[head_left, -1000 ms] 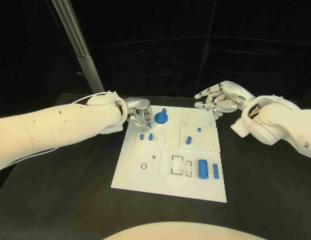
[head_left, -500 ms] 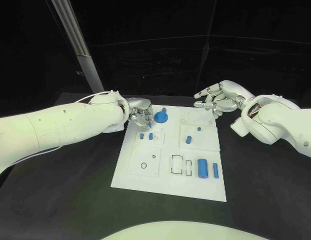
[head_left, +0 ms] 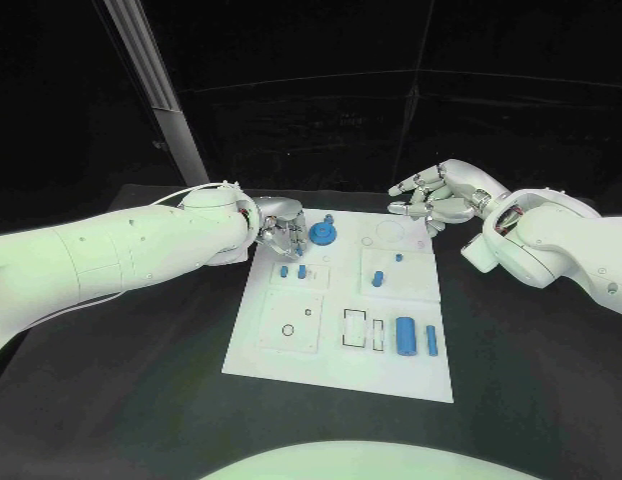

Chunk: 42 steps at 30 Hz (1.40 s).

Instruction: Assemble the parts on the task board

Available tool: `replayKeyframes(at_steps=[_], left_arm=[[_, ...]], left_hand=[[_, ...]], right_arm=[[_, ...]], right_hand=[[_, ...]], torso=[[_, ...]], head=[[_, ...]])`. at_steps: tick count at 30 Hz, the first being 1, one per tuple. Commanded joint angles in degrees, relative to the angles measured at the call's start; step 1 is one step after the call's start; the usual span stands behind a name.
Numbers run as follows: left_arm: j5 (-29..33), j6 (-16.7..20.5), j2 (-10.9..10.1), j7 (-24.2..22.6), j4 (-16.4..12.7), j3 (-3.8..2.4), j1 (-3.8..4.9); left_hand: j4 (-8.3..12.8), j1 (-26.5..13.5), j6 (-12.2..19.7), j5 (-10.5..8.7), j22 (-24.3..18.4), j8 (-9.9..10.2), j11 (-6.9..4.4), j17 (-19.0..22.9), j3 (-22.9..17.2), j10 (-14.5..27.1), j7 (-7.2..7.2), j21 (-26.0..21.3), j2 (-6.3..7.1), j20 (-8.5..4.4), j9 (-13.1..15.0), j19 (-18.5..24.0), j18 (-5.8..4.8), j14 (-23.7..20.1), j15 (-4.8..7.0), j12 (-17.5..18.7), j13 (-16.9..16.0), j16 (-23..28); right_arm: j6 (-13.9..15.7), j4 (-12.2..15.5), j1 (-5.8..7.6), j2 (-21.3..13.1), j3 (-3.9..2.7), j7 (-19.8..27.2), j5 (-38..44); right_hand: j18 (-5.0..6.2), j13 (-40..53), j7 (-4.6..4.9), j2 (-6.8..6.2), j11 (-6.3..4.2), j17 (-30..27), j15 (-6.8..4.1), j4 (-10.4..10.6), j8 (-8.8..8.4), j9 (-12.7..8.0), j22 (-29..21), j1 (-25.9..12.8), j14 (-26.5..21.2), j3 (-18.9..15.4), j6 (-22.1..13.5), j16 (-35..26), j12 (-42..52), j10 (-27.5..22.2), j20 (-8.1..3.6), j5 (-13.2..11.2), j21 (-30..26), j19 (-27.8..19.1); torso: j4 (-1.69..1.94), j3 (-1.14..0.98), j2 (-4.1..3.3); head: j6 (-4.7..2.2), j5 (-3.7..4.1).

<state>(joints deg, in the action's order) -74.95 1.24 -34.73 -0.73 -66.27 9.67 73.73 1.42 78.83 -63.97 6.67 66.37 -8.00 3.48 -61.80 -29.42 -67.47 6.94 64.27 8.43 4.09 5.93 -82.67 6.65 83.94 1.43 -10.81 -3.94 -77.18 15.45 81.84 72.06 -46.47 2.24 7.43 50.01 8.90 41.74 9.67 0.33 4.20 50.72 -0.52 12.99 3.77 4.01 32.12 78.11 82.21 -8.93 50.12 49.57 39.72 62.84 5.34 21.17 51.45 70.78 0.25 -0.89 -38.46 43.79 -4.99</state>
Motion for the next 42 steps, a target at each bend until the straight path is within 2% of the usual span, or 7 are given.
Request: replayKeyframes(at_steps=[1, 5, 11, 33, 36, 38, 42], left_arm=[[0.19, -1.74, -0.01, 0.57, -0.11, 0.11, 0.02], [0.19, -1.82, -0.04, 0.55, -0.11, 0.14, 0.02], [0.19, -1.37, 0.15, 0.24, -0.02, 0.18, 0.02], [0.2, -1.41, 0.16, 0.65, 0.16, 0.2, 0.02], [0.2, -0.79, -0.17, 0.68, -0.01, 0.2, 0.02], [0.21, 0.2, -0.58, 0.58, -0.21, 0.19, 0.02], [1.38, 2.94, -1.79, 0.13, -0.73, 0.16, 0.04]], left_hand=[[0.1, -0.65, -0.3, -0.42, 0.11, 0.03, -0.03, 0.07, -0.25, -0.26, 0.02, 0.24, -0.02, 0.22, 0.1, -0.26, -0.92, 1.25, -0.06, 0.22, -0.12, -0.18], [0.27, -0.89, 0.05, -0.59, 0.17, 0.33, 0.08, 0.18, -0.25, 0.02, 0.12, 0.26, 0.27, 0.23, 0.01, -0.21, -0.92, 1.22, -0.12, 0.51, -0.11, -0.18], [0.56, -1.65, 3.6, -1.14, 0.31, 2.75, 0.51, 0.42, -0.56, 1.44, 0.63, 0.29, 0.89, 0.47, -1.06, -0.11, -0.96, 1.17, -0.44, 1.3, -0.05, -0.22], [0.56, -2.43, 4.61, -1.22, 0.37, 3.63, 0.78, 0.78, -0.42, 2.33, 0.82, 0.26, 1.42, 0.68, -1.51, -0.03, -0.95, 1.08, -0.67, 1.63, -0.07, -0.17], [0.37, -3.49, 7.55, -0.86, 0.22, 4.55, 1.13, 1.23, 0.47, 3.79, 0.09, 0.02, 2.39, 0.89, -2.22, 0.09, -0.92, 0.96, -0.98, 2.18, 0.0, -0.04], [0.36, -3.92, 10.45, -0.67, -0.3, 4.59, 1.57, 1.67, 1.73, 5.82, -0.62, -0.63, 2.9, 1.16, -2.38, 0.3, -0.8, 0.86, -1.3, 2.81, 0.08, 0.08], [0.51, -3.39, 15.24, -0.53, -2.36, 4.53, 2.42, 2.27, 5.01, 10.43, -1.37, -3.06, 2.67, 1.79, -2.36, 1.01, -0.35, 0.72, -1.94, 3.8, 0.14, 0.14]], right_arm=[[-0.38, 0.03, 0.1, 0.05, -0.03, 0.29, 0.09], [-0.37, 0.02, 0.1, 0.05, -0.03, 0.29, 0.09], [-0.36, 0.01, 0.1, 0.12, -0.03, 0.31, 0.09], [-0.51, -0.15, 0.1, 0.23, -0.03, 0.12, 0.09], [-0.55, -0.34, 0.09, 0.2, -0.03, -0.22, 0.23], [-0.62, -0.61, 0.09, 0.16, -0.03, -0.66, 0.62], [-1.24, -1.29, 0.09, 0.04, -0.03, -2.16, 2.58]], right_hand=[[0.68, -0.06, -0.08, 0.47, 0.13, 0.06, 0.04, 0.28, 0.39, 0.06, -0.04, -0.11, 0.12, 0.04, 0.03, -0.29, 0.39, -0.44, 0.02, 0.28, -0.37, -0.08], [0.68, -0.06, -0.08, 0.47, 0.13, 0.06, 0.04, 0.28, 0.39, 0.06, -0.04, -0.11, 0.12, 0.04, 0.03, -0.29, 0.39, -0.44, 0.02, 0.28, -0.37, -0.08], [0.68, -0.06, -0.08, 0.47, 0.13, 0.06, 0.04, 0.28, 0.39, 0.06, -0.04, -0.11, 0.12, 0.04, 0.03, -0.29, 0.39, -0.44, 0.02, 0.28, -0.37, -0.08], [0.7, -0.08, -0.08, 0.5, 0.13, 0.0, 0.03, 0.33, 0.4, 0.06, -0.21, -0.08, 0.11, 0.01, 0.04, -0.44, 0.44, -0.47, 0.02, 0.28, -0.52, -0.12], [0.8, -0.08, -0.08, 0.49, 0.13, -0.36, 0.04, 0.34, 0.4, 0.06, -0.81, -0.08, 0.03, 0.0, 0.03, -0.84, 0.44, -0.49, 0.02, 0.28, -0.93, -0.32], [1.18, -0.23, 0.02, 0.33, 0.25, -1.25, 0.15, 0.4, 0.35, 0.04, -3.44, -0.04, -0.49, -0.17, -0.08, -2.1, 0.23, -1.1, 0.09, 0.05, -2.89, -1.34], [1.6, -2.61, 0.38, 0.4, 0.69, -4.88, 0.57, 0.6, 0.39, 0.05, -6.98, 0.54, -2.54, -0.33, -0.09, -7.09, -2.59, -3.97, 0.48, -0.5, -6.23, -3.03]], torso=[[-0.01, 0.0, 0.02], [-0.01, -0.01, 0.0], [0.02, -0.02, -0.04], [0.02, 0.0, 0.05], [0.01, -0.01, 0.04], [0.03, 0.03, 0.04], [0.06, 0.05, 0.11]], head=[[0.02, -0.02], [0.02, 0.03], [0.0, 0.06], [0.25, 0.16], [0.15, 0.21], [0.18, 0.29], [0.0, 0.39]])
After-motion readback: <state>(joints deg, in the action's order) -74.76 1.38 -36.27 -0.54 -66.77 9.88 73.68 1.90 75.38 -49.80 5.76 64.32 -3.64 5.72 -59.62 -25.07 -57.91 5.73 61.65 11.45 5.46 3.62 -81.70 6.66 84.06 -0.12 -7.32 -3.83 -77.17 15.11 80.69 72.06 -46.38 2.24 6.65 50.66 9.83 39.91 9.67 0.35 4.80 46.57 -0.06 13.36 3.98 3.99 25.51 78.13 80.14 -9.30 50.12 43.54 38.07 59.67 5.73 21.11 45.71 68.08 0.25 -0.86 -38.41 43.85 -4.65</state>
